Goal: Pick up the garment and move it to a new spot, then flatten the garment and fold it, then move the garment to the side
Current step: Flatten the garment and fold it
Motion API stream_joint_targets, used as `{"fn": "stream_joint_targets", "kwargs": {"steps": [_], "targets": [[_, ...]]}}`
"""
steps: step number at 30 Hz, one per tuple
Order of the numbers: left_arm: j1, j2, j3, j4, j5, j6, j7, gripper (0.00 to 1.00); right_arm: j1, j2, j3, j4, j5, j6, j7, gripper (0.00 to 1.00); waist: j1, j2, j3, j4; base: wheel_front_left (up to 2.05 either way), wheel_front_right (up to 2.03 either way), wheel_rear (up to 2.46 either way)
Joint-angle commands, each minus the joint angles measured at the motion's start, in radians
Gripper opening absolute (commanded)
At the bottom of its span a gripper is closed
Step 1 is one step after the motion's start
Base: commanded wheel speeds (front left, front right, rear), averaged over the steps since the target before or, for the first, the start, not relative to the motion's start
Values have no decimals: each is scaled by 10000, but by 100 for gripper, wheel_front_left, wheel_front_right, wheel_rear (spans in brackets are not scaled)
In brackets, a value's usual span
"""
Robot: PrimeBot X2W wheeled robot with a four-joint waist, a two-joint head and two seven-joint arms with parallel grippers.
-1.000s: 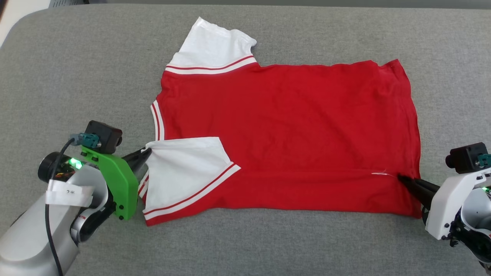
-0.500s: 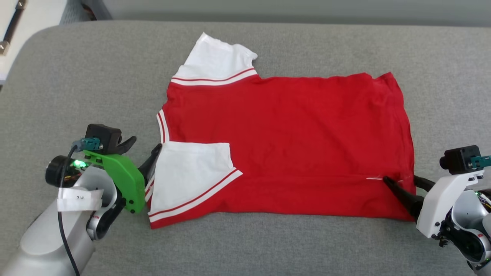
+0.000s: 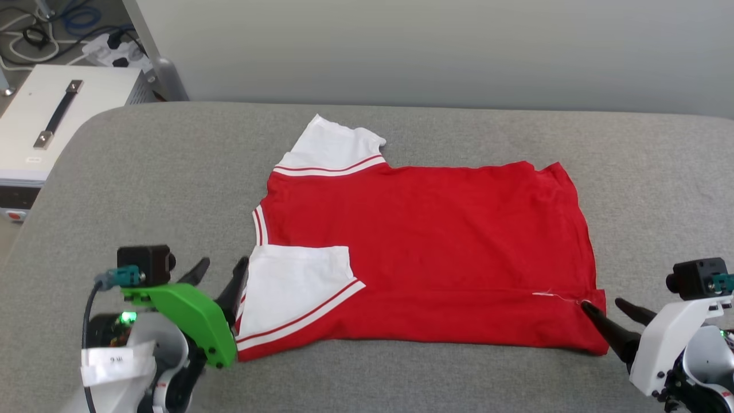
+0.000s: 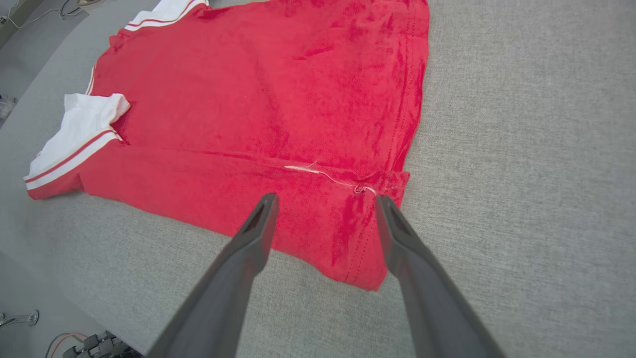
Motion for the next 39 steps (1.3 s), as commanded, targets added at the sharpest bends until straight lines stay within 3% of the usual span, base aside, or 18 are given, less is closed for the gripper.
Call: {"fn": "stream_joint_targets", "kwargs": {"steps": [1, 4, 6, 11, 18, 23, 34, 35, 36, 37, 39], "targets": [[335, 89, 48, -276, -96, 317, 133, 100, 237, 197, -213, -205, -214, -7, 207, 100, 0, 0, -197, -50, 0, 0, 0], [864, 269, -74, -984, -13, 998, 547, 100, 655, 673, -796, -659, -630, -7, 788, 100, 0, 0, -174, -81, 0, 0, 0], [1479, 510, -120, -1801, 62, 1892, 990, 100, 1207, 1565, -1730, -1338, -1721, -7, 1901, 100, 0, 0, 76, -189, 0, 0, 0], [1688, 752, -360, -2028, 53, 2284, 1716, 100, 1406, 2187, -2395, -1789, -2927, -7, 2748, 100, 0, 0, 398, -302, 0, 0, 0], [1521, 620, -271, -1805, -52, 2736, 2029, 100, 1395, 2799, -2692, -2536, -3634, -7, 3432, 100, 0, 0, 1016, -486, 0, 0, 0], [1143, 439, -374, -1234, -126, 2584, 2233, 100, 1273, 2961, -2772, -2788, -3788, -7, 3587, 100, 0, 0, 1508, -598, 0, 0, 0], [724, 187, -501, 327, 7, 2692, 2281, 100, 1059, 2969, -2691, -2920, -3842, -7, 3651, 100, 0, 0, 2105, -704, 0, 0, 0], [731, 102, -531, 416, -131, 2559, 2376, 90, 1056, 2945, -2699, -2926, -3823, -7, 3658, 100, 0, 0, 2130, -697, 0, 0, 0], [732, 33, -534, 461, -244, 2425, 2403, 33, 1046, 2912, -2731, -2926, -3833, -7, 3655, 100, 0, 0, 2136, -689, 0, 0, 0], [740, -53, -483, 494, -376, 2269, 2336, 0, 1028, 2863, -2780, -2918, -3880, -7, 3639, 100, 0, 0, 2118, -675, 0, 0, 0], [758, -130, -380, 582, -473, 2083, 2096, 0, 1019, 2856, -3018, -2849, -4082, -7, 3629, 100, 0, 0, 2016, -619, 0, 0, 0]]}}
